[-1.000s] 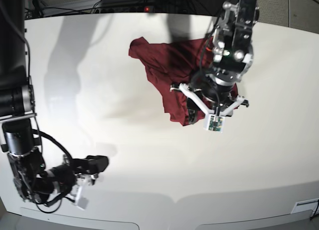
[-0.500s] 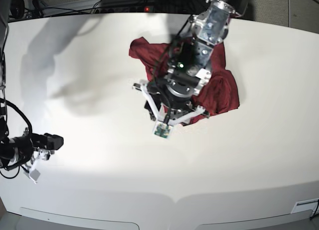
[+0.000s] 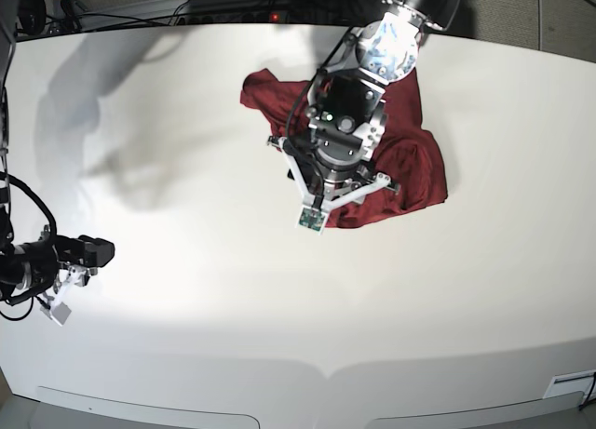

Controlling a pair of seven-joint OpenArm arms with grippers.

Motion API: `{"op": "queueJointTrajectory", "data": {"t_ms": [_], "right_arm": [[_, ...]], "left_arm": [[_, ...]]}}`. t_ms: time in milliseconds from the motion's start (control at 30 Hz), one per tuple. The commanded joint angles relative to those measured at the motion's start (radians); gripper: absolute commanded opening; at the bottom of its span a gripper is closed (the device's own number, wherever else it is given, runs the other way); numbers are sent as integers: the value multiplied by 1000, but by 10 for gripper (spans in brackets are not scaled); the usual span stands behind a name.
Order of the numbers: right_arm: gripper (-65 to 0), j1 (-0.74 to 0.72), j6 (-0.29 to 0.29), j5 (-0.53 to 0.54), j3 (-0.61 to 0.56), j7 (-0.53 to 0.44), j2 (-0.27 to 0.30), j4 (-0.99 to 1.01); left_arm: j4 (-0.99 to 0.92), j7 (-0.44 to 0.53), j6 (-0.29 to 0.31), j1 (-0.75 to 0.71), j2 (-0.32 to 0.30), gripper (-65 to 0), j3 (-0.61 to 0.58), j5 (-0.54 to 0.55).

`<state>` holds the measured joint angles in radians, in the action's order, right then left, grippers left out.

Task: Fold the T-shirt properly
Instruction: 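Press the folded bundle with the left gripper and drag it aside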

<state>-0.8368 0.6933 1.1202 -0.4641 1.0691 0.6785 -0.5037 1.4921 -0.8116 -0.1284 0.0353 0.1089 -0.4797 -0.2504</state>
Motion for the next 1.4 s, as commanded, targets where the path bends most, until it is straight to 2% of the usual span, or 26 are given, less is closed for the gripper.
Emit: {"op": "queueJointTrajectory", "data": {"t_ms": [0,67,133,267,400,567,700,900,967,1133,1233,1367], "right_arm": [[-406,-36,5,13,6,-23,17,-10],[-406,-36,5,13,6,-38,17,-10],[-406,-36,5,13,6,-42,17,-10],[-406,-36,5,13,6,-45,17,-10],[-406,-36,5,12,6,-61,17,-10],[-406,-36,5,13,6,-60,17,-10],[-406,-36,5,12,6,-60,17,-10],[-406,-36,5,13,6,-60,17,-10],[-406,-36,5,12,6,-60,17,-10],[-406,-35,5,13,6,-60,16,-10],[-406,-36,5,13,6,-60,16,-10],[-406,-35,5,13,6,-60,16,-10]], "left_arm": [[18,24,-13,18,13,-442,-2,-11],[18,27,-35,20,13,-520,-2,-11],[18,26,-36,20,13,-650,-2,-11],[37,26,-37,19,13,-650,-2,-11],[171,16,-56,-10,12,-650,-2,-11],[417,20,-63,-140,-13,-650,-1,-39],[515,29,-71,-268,-72,-650,1,-49],[520,145,-260,-435,-179,-650,1,-49],[520,155,-329,-475,-216,-650,1,-51],[520,142,-457,-560,-274,-650,3,-174],[518,128,-474,-585,-278,-650,24,-241],[508,121,-474,-584,-278,-650,96,-247]]}}
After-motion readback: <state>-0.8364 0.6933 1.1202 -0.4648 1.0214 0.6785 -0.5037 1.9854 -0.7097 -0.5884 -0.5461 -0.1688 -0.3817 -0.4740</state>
